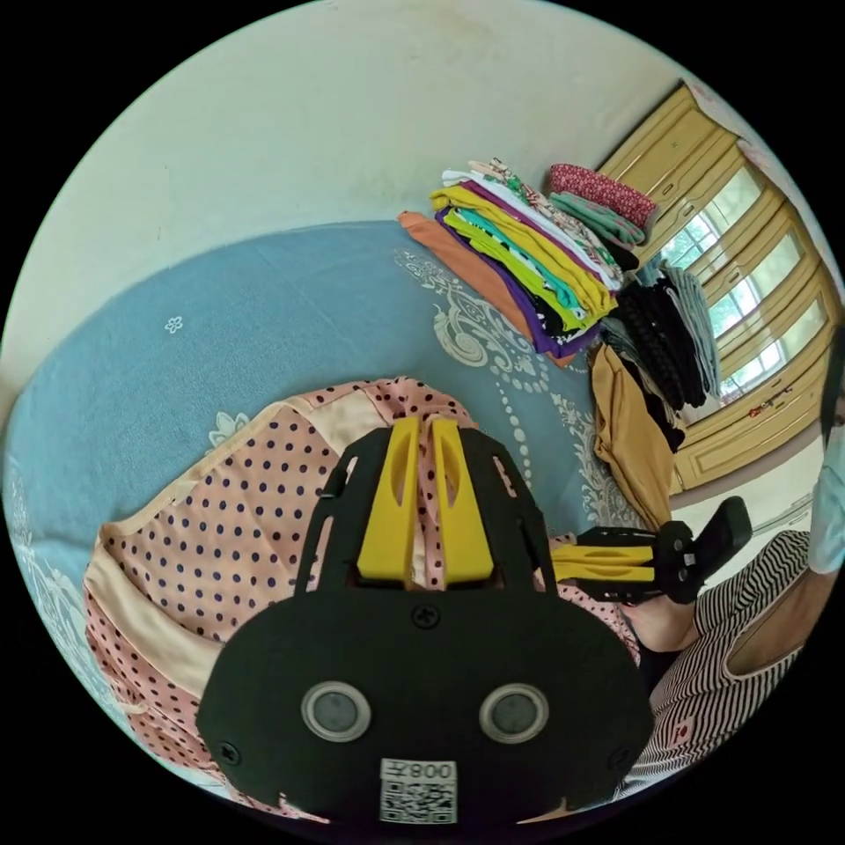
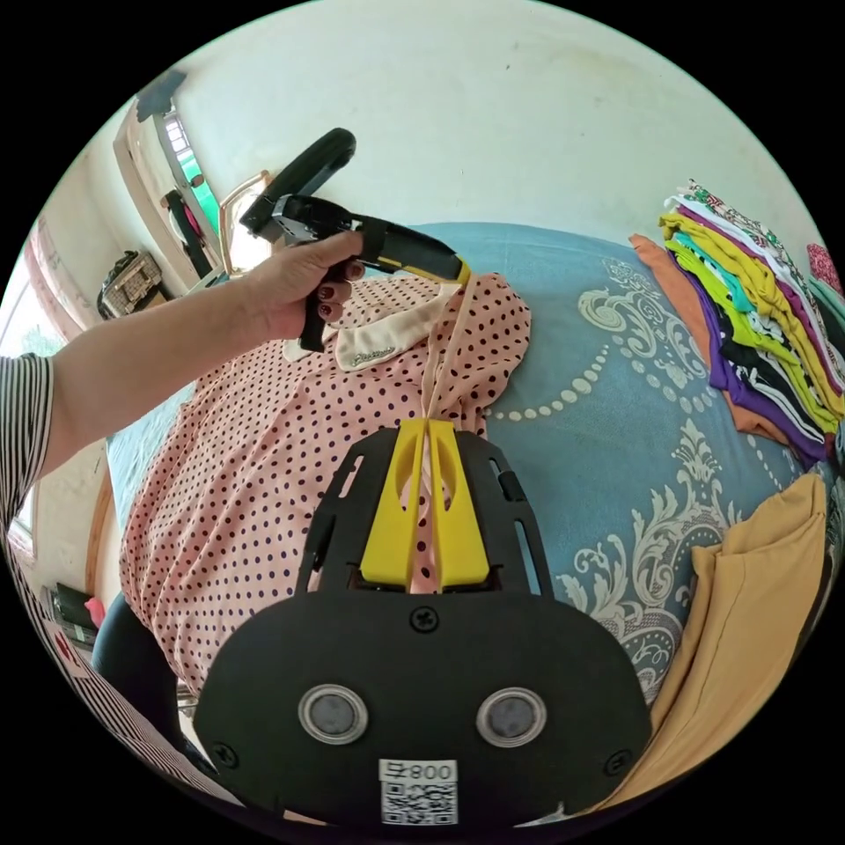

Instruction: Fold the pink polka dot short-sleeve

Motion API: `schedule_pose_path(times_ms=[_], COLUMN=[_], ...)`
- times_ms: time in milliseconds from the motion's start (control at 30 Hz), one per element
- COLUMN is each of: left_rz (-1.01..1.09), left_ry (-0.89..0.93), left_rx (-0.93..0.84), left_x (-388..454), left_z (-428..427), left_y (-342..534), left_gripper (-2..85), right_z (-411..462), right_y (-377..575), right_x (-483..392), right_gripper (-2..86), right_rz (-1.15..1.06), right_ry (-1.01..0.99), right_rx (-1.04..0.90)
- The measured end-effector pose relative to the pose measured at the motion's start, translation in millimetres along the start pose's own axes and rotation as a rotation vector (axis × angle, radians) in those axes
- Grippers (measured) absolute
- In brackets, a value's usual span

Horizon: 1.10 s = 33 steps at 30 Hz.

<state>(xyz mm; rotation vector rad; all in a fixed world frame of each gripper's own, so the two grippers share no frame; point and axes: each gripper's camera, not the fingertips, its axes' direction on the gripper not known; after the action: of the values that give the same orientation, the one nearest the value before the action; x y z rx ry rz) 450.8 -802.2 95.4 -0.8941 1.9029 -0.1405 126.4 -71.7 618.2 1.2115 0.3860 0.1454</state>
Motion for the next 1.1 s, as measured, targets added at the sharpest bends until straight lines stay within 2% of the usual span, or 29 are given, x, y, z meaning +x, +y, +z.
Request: schedule_pose_path(times_ms=[67, 200, 267, 367, 533, 600, 733, 967, 1100], left_rz=[0.003, 0.059, 0.037, -0.014, 0.019, 0.051, 0.056, 0.048, 0.047], left_ry=[0.028, -0.001, -0.140, -0.230, -0.067, -0.046, -0.165, -0.142, -0.133], left_rx=[0.059, 0.052, -0.046, -0.068, 0.078, 0.029, -0.144, -0.126, -0.122], left_x=[4, 24, 26, 19, 26, 32, 32, 20, 16], left_z=[-13, -11, 5, 6, -26, -18, 15, -3, -15], left_y=[13, 27, 32, 43, 72, 77, 93, 129, 149], left_gripper=[2.3, 2.0, 1.3, 0.6, 0.3, 0.3, 0.2, 0.2, 0.2], right_z=[1, 3, 5, 5, 1, -2, -12, -51, -21], right_y=[-4, -11, -14, -19, -25, -26, -30, -32, -38], right_x=[1, 7, 9, 11, 19, 21, 30, 51, 47], right_gripper=[0.3, 0.4, 0.4, 0.5, 0.4, 0.4, 0.4, 0.1, 0.1], right_rz=[0.006, 0.025, 0.025, 0.024, 0.045, 0.052, 0.073, 0.089, 0.100], right_ry=[-0.004, -0.036, -0.057, -0.077, -0.108, -0.120, -0.160, -0.272, -0.194], right_rx=[-0.014, -0.050, -0.071, -0.089, -0.089, -0.087, -0.081, 0.014, -0.121])
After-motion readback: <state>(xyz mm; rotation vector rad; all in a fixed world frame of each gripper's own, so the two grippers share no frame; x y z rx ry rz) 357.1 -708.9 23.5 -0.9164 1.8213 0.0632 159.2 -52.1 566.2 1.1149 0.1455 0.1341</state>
